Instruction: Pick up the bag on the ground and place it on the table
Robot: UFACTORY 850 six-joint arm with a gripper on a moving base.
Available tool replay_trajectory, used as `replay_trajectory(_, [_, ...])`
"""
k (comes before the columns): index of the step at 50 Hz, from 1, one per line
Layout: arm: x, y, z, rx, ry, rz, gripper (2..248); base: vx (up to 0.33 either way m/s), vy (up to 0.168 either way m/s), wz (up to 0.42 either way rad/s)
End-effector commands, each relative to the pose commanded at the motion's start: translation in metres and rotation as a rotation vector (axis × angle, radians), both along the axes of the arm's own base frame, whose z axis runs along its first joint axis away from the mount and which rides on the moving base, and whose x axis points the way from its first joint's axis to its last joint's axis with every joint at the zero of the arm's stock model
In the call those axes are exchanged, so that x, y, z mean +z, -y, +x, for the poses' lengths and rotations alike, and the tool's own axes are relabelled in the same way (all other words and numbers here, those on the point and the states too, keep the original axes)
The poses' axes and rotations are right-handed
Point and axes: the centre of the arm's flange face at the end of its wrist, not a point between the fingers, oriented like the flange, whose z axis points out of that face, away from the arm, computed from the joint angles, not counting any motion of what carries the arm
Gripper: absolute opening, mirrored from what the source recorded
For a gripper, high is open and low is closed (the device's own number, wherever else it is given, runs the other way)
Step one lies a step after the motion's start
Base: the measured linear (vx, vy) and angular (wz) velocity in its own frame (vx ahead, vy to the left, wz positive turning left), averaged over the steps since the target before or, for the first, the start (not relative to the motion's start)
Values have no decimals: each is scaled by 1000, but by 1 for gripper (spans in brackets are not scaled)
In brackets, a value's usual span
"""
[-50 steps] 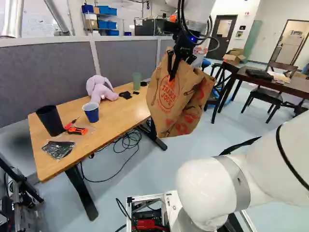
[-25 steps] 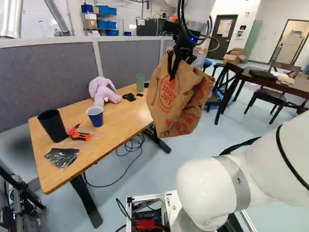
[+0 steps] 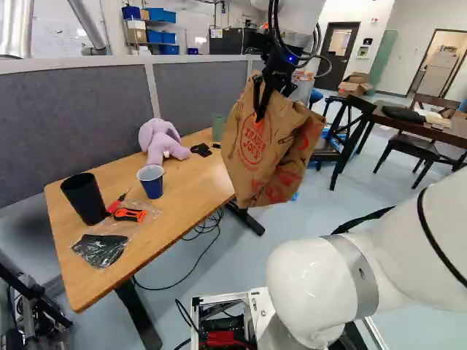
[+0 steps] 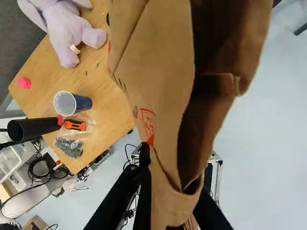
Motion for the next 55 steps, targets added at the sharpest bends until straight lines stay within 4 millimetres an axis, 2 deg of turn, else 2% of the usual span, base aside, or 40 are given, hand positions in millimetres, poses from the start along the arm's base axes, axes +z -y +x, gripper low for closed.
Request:
replay_trajectory(15, [0,-4,5,11,-4,0,18,75,76,-13])
replay_trajectory(36, [1,-13,15,37,-10,0,18,0,1,3])
replay_trajectory(55, [2,-37,51,91,-28,-2,18,0,0,0])
